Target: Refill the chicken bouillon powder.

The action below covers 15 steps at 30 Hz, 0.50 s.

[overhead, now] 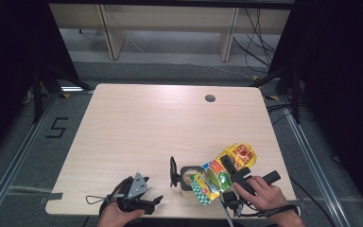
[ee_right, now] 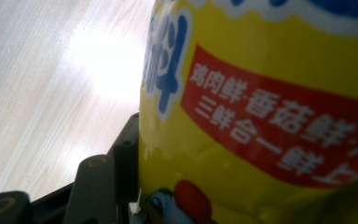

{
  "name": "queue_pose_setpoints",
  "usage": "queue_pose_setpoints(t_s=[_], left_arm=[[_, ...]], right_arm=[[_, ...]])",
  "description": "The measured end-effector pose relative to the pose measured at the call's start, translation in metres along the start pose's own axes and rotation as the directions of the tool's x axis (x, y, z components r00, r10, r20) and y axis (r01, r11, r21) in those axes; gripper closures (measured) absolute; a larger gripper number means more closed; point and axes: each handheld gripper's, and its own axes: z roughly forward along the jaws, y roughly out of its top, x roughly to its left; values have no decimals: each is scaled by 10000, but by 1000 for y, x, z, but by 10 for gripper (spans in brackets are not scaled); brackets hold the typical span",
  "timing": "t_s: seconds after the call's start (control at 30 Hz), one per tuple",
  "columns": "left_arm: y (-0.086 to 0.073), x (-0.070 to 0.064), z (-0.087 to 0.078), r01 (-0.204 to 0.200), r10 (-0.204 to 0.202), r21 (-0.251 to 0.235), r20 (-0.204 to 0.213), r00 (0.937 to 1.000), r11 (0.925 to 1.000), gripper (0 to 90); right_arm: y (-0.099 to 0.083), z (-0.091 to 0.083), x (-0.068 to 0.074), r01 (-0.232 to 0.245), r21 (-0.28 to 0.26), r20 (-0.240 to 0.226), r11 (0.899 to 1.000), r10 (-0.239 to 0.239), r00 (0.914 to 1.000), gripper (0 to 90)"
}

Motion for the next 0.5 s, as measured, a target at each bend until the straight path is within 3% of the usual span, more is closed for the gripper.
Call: queue_pose_setpoints(t_s=[0.03,0.07,0.13,0.2,0.27,0.4,0.5], left_arm=[[0,0,1,-1,3,-210,85,10000,9998,205],[1,2,0,-260,260,-96,32,9997,9996,205],[0,1,0,-236,237,-76,28,9997,9997,205],[0,-1,0,55,-54,-126,68,10000,9999,205],[1,1,0,-150,151,-91,28,9999,9998,205],[0,-1,0,57,-57,-68,32,10000,10000,205],[1,2,0,-246,246,-82,16,9997,9997,205]], right_arm=[[0,0,0,7,1,25,10000,-7,10000,451],[0,0,0,11,-2,33,10000,-11,10000,451],[0,0,0,4,9,2,10000,-4,10000,451],[0,0,0,4,11,3,10000,-4,10000,451],[-1,0,0,50,-21,-4,10000,-50,10000,451],[-1,0,0,59,-16,-2,10000,-59,10000,452],[-1,0,0,59,-29,7,10000,-59,10000,451]])
